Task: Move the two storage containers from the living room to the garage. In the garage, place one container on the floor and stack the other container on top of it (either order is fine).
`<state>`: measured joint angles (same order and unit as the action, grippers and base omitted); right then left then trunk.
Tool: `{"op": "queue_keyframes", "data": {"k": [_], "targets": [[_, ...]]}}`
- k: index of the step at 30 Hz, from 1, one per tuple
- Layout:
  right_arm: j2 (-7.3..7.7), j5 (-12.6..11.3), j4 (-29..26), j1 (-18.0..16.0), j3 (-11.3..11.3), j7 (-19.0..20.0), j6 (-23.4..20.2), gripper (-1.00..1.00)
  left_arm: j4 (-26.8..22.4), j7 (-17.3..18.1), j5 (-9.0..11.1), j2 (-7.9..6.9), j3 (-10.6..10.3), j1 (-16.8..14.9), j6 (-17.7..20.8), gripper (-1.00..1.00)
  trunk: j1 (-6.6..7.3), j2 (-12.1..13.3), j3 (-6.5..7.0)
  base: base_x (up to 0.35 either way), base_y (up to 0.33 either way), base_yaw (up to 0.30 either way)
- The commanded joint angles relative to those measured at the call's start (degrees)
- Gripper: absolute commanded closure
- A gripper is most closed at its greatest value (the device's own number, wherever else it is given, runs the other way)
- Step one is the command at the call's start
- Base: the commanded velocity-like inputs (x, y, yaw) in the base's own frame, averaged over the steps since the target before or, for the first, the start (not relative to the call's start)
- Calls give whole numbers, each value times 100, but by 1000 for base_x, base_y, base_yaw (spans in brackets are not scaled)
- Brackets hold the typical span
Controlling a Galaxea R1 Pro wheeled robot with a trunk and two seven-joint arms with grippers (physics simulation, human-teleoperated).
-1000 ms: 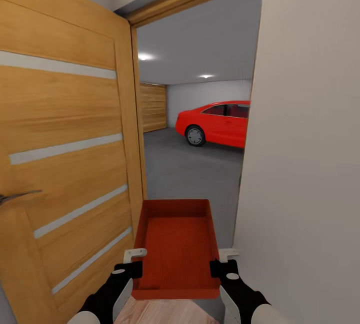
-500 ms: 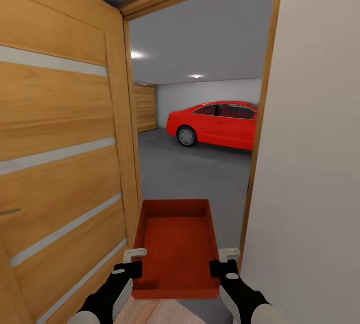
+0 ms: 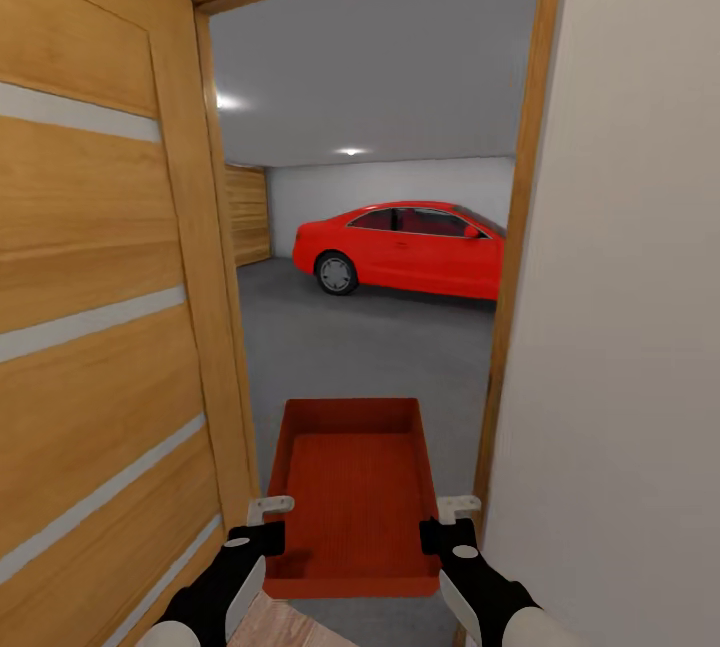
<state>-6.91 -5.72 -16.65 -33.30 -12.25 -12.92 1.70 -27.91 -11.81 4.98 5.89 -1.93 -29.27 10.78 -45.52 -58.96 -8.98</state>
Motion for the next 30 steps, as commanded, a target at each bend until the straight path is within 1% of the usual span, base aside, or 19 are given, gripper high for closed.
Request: {"op": "queue_keyframes", "data": {"k": [1, 6, 19, 30], "targets": [[-3, 27, -14, -9, 181, -62, 326, 100, -13, -23, 390, 0, 105, 2, 45, 100, -3, -5, -8, 245, 229, -282], [-3, 27, -14, -9, 180, -62, 330, 100, -13, -23, 390, 0, 111, 5, 47, 100, -3, -5, -8, 246, 253, -222], [3, 27, -14, -9, 186, -62, 323, 100, -13, -23, 390, 0, 110, 2, 47, 100, -3, -5, -8, 246, 266, -18], [-3, 18, -14, -9, 188, -62, 321, 100, -13, -23, 390, 0, 107, 5, 47, 100, -3, -5, -8, 245, 267, -253]]}}
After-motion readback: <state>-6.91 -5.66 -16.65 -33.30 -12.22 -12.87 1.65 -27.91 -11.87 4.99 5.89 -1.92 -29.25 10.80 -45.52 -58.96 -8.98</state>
